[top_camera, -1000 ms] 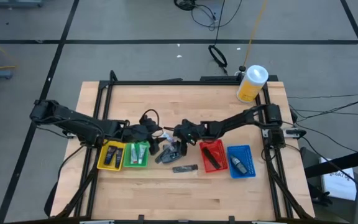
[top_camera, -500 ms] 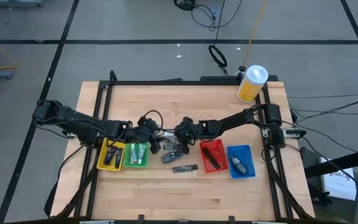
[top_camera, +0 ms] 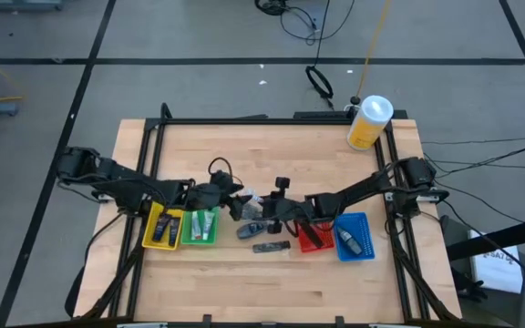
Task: Pick & Place Travel size toiletries
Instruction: Put the white toothpaste into the green bin
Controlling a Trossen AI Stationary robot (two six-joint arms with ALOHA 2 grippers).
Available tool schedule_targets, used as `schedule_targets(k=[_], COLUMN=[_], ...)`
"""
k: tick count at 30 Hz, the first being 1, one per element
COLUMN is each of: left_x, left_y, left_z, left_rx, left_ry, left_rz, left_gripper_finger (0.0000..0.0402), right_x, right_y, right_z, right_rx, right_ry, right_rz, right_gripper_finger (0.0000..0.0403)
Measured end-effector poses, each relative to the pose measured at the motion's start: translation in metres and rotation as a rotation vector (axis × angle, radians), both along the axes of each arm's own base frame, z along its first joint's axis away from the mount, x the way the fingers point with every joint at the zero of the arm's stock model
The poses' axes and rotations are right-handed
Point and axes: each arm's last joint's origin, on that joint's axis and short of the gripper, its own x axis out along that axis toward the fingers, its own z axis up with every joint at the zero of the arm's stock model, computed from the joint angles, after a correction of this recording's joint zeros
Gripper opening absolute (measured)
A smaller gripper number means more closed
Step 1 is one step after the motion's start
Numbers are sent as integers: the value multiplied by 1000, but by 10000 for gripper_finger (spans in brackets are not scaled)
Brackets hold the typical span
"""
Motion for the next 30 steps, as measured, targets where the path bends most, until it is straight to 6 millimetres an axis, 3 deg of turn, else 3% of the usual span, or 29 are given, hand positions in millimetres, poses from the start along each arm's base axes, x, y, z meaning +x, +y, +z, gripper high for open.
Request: schedule_targets(k=[11, 16, 25, 27, 30], left_x=[18, 21, 22, 22, 21], left_y=[9, 10, 10, 10, 9], left_z=[-16, -23, -23, -23, -21], left_rx=[-159, -163, -118, -114, -110], left_ry=[-70, -58, -57, -57, -51], left_rz=[-102, -101, -127, -135, -171], left_gripper_finger=[235, 179, 31, 13, 17], right_x=[0, 0, 0, -1, -5], right_y=[0, 0, 0, -1, 0], right_z=[0, 0, -1, -2, -2], right_rx=[-8, -9, -23, -31, -27], right_ry=[-8, -9, 10, 32, 76], right_rz=[5, 5, 18, 21, 22], right_gripper_finger=[57, 57, 73, 88, 127])
